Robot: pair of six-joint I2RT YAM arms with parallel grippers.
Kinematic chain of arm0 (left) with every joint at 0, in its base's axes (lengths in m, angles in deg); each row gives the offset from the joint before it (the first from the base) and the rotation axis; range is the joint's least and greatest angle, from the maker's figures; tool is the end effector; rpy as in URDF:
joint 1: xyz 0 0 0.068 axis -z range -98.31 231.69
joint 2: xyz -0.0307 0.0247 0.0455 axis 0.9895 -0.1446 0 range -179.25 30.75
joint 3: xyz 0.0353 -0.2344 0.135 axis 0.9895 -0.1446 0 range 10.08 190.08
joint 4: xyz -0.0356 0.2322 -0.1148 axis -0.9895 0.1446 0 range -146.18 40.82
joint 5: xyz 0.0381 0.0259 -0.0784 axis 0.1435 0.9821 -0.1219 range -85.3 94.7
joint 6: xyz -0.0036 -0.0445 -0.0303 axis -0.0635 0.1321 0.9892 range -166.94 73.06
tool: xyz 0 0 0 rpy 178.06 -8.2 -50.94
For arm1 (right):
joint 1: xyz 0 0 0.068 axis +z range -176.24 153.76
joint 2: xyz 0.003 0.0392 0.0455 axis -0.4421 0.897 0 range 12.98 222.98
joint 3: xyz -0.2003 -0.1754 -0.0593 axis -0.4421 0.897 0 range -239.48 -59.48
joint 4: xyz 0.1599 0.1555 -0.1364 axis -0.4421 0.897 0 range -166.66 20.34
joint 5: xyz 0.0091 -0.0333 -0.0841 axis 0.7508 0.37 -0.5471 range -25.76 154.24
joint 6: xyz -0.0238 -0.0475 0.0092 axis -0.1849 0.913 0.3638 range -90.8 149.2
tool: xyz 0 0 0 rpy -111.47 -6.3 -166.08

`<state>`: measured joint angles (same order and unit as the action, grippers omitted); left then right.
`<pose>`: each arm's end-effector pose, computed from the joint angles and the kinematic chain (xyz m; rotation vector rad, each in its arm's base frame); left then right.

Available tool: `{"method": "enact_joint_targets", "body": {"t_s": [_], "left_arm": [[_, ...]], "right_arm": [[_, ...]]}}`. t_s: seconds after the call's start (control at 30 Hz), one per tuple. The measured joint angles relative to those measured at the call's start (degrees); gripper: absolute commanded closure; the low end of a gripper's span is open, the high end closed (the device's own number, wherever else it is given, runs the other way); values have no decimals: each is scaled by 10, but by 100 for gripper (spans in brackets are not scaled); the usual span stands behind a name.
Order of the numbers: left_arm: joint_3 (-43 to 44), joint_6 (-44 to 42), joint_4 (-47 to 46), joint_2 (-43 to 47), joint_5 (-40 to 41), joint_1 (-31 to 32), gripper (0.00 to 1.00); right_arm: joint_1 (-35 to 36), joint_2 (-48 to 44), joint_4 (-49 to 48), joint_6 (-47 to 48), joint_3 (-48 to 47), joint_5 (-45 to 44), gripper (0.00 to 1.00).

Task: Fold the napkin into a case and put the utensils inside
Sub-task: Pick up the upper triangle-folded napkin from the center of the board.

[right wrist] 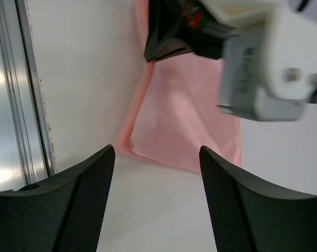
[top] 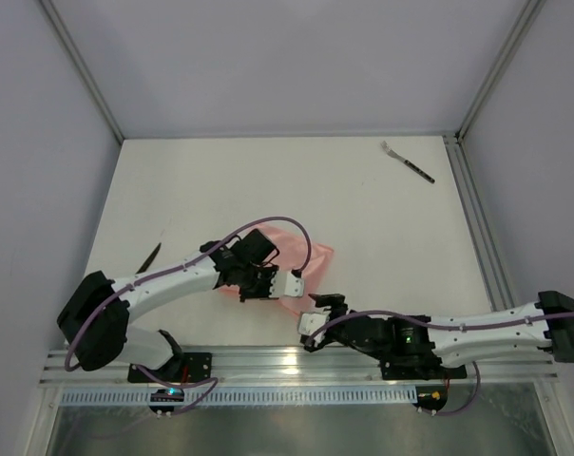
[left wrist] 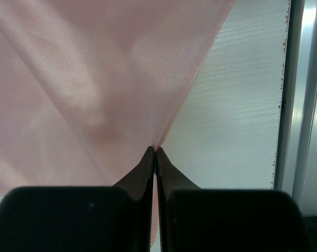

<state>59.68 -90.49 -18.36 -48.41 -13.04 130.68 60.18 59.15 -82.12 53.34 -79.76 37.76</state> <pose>0.1589 -0.1992 0.2044 2.0303 1.8244 -0.4513 0.0273 0.1817 0.2140 -1.3663 1.3196 0.2958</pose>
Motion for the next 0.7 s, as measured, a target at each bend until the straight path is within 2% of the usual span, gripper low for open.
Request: {"method": "enact_joint_targets", "body": {"t_s": [0.17, 0.43, 0.7], "left_arm": [[7, 1, 11, -9, -5, 0, 100], [24, 4, 19, -16, -15, 0, 100], [28, 11, 22, -17, -19, 0, 100]], "right_arm": [[15, 164, -51, 37, -2, -8, 30], [21, 254, -142, 44, -6, -30, 30], [23, 366, -148, 50, -49, -72, 34]]}}
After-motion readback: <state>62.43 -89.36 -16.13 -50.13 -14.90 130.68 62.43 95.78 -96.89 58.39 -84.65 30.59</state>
